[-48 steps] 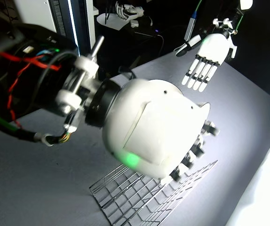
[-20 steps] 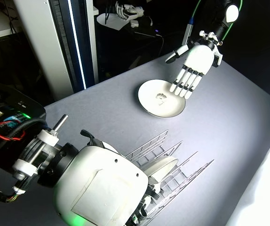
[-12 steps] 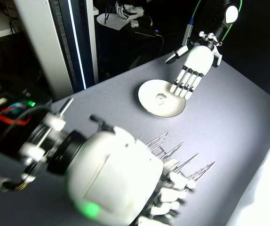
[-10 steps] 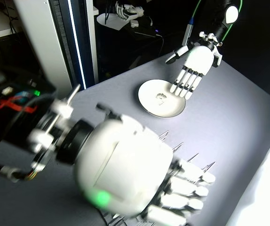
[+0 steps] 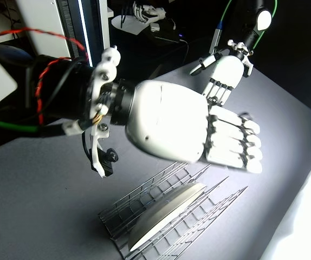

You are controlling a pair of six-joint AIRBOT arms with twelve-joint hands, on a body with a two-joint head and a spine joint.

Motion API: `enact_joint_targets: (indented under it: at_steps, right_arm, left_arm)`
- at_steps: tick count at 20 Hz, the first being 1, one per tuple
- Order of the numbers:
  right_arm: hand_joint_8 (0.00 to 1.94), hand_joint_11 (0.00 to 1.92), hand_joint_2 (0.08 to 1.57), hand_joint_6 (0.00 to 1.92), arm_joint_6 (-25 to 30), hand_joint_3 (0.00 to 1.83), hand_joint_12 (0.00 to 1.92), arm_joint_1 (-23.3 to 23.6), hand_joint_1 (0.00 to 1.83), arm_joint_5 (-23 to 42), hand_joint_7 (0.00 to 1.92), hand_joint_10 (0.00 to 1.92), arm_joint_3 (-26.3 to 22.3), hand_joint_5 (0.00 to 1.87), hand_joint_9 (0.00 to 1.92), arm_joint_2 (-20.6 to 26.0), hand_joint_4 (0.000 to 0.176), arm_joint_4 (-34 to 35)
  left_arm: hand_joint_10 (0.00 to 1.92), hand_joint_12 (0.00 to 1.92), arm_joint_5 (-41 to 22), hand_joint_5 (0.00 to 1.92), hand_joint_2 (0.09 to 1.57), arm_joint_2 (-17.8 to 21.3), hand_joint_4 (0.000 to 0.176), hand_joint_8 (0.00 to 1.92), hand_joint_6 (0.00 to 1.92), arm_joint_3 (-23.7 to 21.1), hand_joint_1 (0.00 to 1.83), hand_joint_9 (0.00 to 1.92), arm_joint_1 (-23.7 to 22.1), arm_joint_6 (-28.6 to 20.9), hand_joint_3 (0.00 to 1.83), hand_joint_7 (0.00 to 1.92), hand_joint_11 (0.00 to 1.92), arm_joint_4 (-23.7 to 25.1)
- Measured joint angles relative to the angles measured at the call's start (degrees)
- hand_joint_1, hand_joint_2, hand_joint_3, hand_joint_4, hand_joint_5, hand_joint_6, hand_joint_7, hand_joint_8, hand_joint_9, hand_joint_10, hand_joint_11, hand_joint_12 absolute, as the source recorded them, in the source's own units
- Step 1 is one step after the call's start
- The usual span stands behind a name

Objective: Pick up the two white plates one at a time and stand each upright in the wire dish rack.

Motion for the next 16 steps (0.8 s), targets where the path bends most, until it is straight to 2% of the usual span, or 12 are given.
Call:
enact_joint_targets:
  at_steps: [2, 3, 4, 5, 7, 8, 9, 16]
  right_arm:
    - [0.00, 0.02, 0.95, 0.00, 0.1, 0.03, 0.02, -0.3, 1.39, 1.9, 0.00, 0.00, -0.9, 0.00, 0.00, -0.8, 0.000, -2.8]
    - [0.00, 0.00, 0.96, 0.00, 0.1, 0.02, 0.09, -0.3, 1.41, 2.4, 0.00, 0.00, -1.3, 0.00, 0.00, -1.3, 0.000, -3.4]
    - [0.00, 0.00, 1.02, 0.00, 0.0, 0.00, 0.29, -0.3, 1.43, 2.8, 0.00, 0.00, -1.5, 0.00, 0.00, -1.8, 0.000, -3.9]
    - [0.00, 0.00, 1.04, 0.00, 0.1, 0.00, 0.38, -0.4, 1.44, 2.8, 0.00, 0.00, -1.9, 0.00, 0.00, -2.2, 0.000, -4.4]
    - [0.00, 0.00, 1.05, 0.00, 0.1, 0.00, 0.37, -1.4, 1.49, 3.3, 0.00, 0.00, -2.3, 0.00, 0.00, -3.3, 0.000, -6.2]
    - [0.00, 0.00, 1.05, 0.00, 0.2, 0.00, 0.47, -2.0, 1.51, 3.1, 0.00, 0.00, -2.7, 0.00, 0.00, -3.8, 0.000, -7.4]
    - [0.00, 0.00, 1.06, 0.00, 0.2, 0.00, 0.49, -2.5, 1.52, 3.2, 0.00, 0.00, -2.7, 0.00, 0.00, -4.3, 0.000, -8.5]
    - [0.00, 0.00, 1.07, 0.00, 0.2, 0.01, 0.52, -5.7, 1.48, 4.8, 0.00, 0.00, -3.3, 0.00, 0.00, -7.0, 0.000, -11.9]
  left_arm:
    - [0.00, 0.00, -0.2, 0.00, 1.06, 0.0, 0.000, 0.00, 0.00, 0.1, 0.00, 0.00, 0.4, 0.0, 0.00, 0.00, 0.00, -0.5]
    - [0.00, 0.00, -0.2, 0.00, 1.06, 0.0, 0.000, 0.00, 0.00, 0.1, 0.00, 0.00, 0.5, 0.0, 0.00, 0.00, 0.00, -0.5]
    - [0.00, 0.00, -0.3, 0.00, 1.05, 0.0, 0.000, 0.00, 0.00, 0.1, 0.00, 0.00, 0.6, 0.0, 0.00, 0.00, 0.00, -0.6]
    - [0.00, 0.00, -0.3, 0.01, 1.05, 0.0, 0.000, 0.00, 0.00, 0.2, 0.00, 0.00, 0.6, 0.0, 0.00, 0.00, 0.00, -0.6]
    - [0.00, 0.00, -0.4, 0.02, 1.06, 0.0, 0.000, 0.00, 0.01, 0.2, 0.00, 0.00, 0.6, 0.1, 0.00, 0.00, 0.00, -0.6]
    - [0.00, 0.00, -0.5, 0.01, 1.06, 0.0, 0.000, 0.00, 0.00, 0.2, 0.00, 0.00, 0.6, 0.0, 0.00, 0.00, 0.00, -0.5]
    - [0.00, 0.00, -0.5, 0.01, 1.06, 0.0, 0.000, 0.00, 0.00, 0.2, 0.00, 0.00, 0.6, 0.0, 0.00, 0.00, 0.00, -0.5]
    - [0.00, 0.00, -0.6, 0.01, 1.04, -0.2, 0.000, 0.00, 0.00, 0.5, 0.00, 0.00, 0.6, 0.0, 0.00, 0.00, 0.00, -0.6]
